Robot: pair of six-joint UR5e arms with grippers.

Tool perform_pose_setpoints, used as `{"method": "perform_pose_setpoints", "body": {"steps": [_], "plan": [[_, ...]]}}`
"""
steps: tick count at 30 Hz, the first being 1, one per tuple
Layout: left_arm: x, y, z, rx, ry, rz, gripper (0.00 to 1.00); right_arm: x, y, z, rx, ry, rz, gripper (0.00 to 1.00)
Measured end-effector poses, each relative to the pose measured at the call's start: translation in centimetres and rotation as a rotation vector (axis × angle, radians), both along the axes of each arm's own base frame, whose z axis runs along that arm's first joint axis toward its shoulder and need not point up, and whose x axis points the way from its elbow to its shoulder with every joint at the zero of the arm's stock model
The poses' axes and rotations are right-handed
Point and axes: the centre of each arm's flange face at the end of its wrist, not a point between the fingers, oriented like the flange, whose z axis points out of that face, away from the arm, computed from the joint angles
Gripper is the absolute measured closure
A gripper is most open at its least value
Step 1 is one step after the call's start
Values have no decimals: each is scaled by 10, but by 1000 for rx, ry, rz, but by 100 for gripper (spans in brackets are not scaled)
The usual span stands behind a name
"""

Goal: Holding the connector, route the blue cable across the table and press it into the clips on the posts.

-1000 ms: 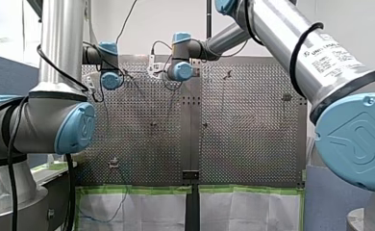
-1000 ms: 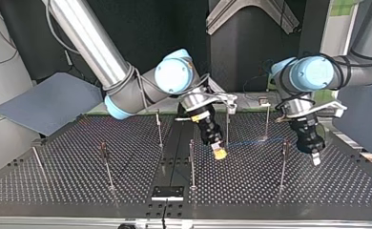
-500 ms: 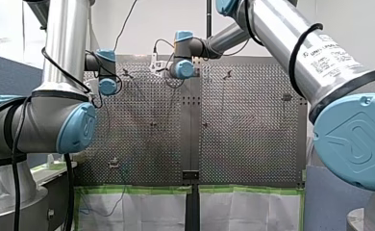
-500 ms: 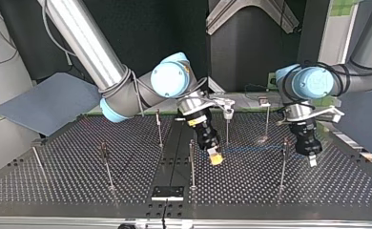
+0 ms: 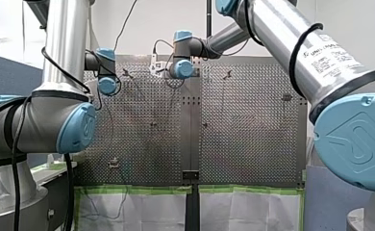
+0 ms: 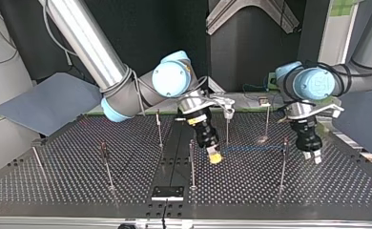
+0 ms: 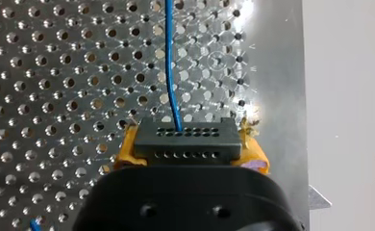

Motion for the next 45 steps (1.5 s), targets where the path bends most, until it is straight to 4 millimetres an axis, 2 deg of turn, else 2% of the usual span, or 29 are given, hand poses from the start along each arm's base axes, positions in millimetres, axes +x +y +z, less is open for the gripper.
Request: {"method": "perform_pose_setpoints", "body": {"steps": [11, 23, 33, 42, 45], "plan": [[-29, -2, 22, -15, 53, 68, 0, -2, 4, -4, 10, 39, -43, 100], [-87, -29, 19, -29, 159, -54, 0, -2, 8, -6, 18, 53, -47, 100], [-125, -47, 30, -23, 214, -100, 0, 0, 11, -6, 20, 53, -47, 100], [-143, -66, 47, 26, 203, -183, 0, -2, 11, -7, 27, 59, -71, 100], [-143, -73, 48, 55, 207, -215, 0, -3, 11, -7, 28, 60, -75, 100]]}}
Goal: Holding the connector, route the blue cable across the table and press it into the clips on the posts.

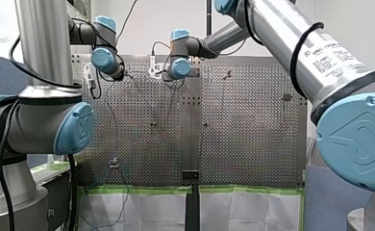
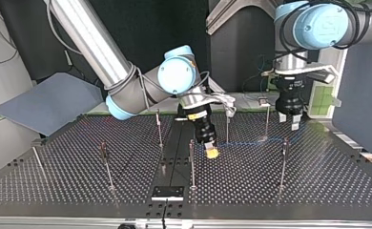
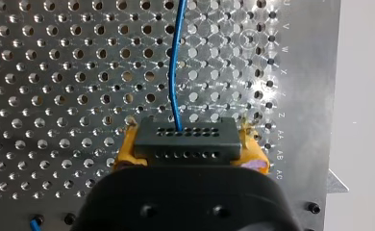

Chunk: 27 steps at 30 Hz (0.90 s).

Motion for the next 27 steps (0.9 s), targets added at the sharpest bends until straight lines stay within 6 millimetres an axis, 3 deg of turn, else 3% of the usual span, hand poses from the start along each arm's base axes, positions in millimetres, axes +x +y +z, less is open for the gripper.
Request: {"method": "perform_pose_setpoints", "body": {"steps": [7, 20, 27], "plan": [[11, -15, -12, 64, -1, -63, 0, 0, 0, -1, 2, 3, -1, 100], [26, -32, -8, 76, -75, -96, 0, 0, 0, 0, 3, 4, -1, 100], [51, -39, -8, 88, -77, -70, 0, -1, 0, 0, 3, 4, -2, 100]]}}
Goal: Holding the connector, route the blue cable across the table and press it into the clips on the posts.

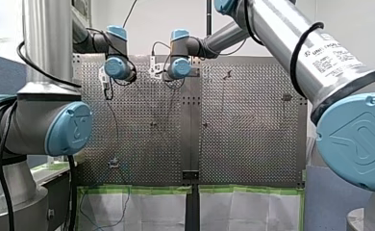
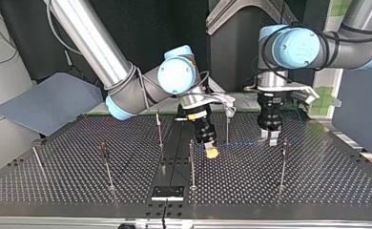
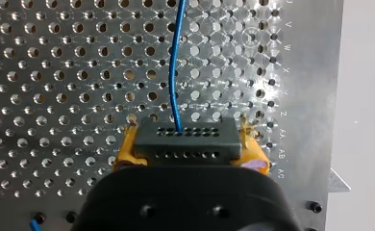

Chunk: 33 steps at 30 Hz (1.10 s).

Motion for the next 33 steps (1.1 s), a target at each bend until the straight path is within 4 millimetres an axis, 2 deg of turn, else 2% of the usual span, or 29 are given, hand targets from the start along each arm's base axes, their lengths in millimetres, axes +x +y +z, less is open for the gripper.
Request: {"method": "perform_pose_setpoints", "body": {"steps": [7, 19, 20, 21, 22, 23, 24, 25, 26, 27, 29, 33], "plan": [[26, -4, -1, -3, -22, 26, 0, -1, -1, 0, 0, 1, -2, 100], [32, -9, 0, -35, -37, -4, 0, -2, -3, -1, 0, 1, -5, 100], [32, -9, 0, -38, -37, -5, 18, -2, -4, 0, 0, 1, -5, 100], [32, -9, 0, -42, -36, -7, 18, -2, -4, 0, 0, 1, -4, 100], [32, -10, 0, -45, -35, -8, 50, -2, -4, 0, 0, 1, -4, 100], [32, -10, 0, -49, -34, -10, 65, -2, -4, 0, 0, 1, -4, 100], [32, -10, -1, -52, -32, -10, 65, -2, -4, 0, 1, 1, -4, 100], [32, -10, -1, -54, -30, -11, 78, -2, -4, 0, 1, 1, -4, 100], [32, -10, -1, -55, -28, -10, 87, -2, -4, 0, 1, 1, -4, 100], [31, -10, -1, -57, -26, -10, 87, -2, -4, 0, 1, 1, -4, 100], [31, -9, -2, -58, -23, -8, 100, -2, -4, 0, 1, 2, -4, 100], [30, -8, -4, -58, -10, 10, 100, -2, -3, -1, 2, 3, -5, 100]]}}
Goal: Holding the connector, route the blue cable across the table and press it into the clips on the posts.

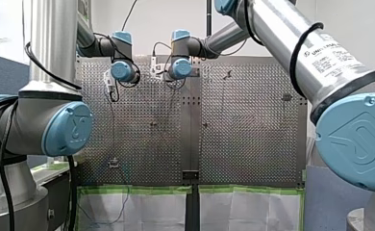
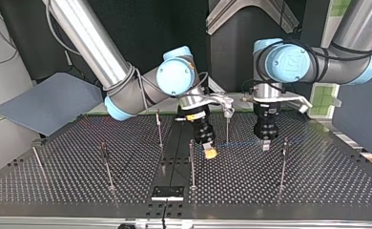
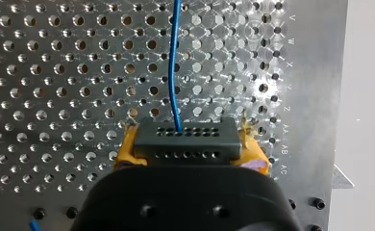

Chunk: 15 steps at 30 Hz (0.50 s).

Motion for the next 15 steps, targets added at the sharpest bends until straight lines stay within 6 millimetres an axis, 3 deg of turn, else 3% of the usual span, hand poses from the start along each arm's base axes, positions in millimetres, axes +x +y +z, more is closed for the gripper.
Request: {"method": "perform_pose_setpoints", "body": {"steps": [8, 15], "plan": [[-5, 1, -6, 13, 28, 26, 100, 0, 1, -2, 5, 6, 1, 100], [-21, -3, -34, 36, 87, 31, 100, -2, 3, -18, 25, 31, -2, 100]]}}
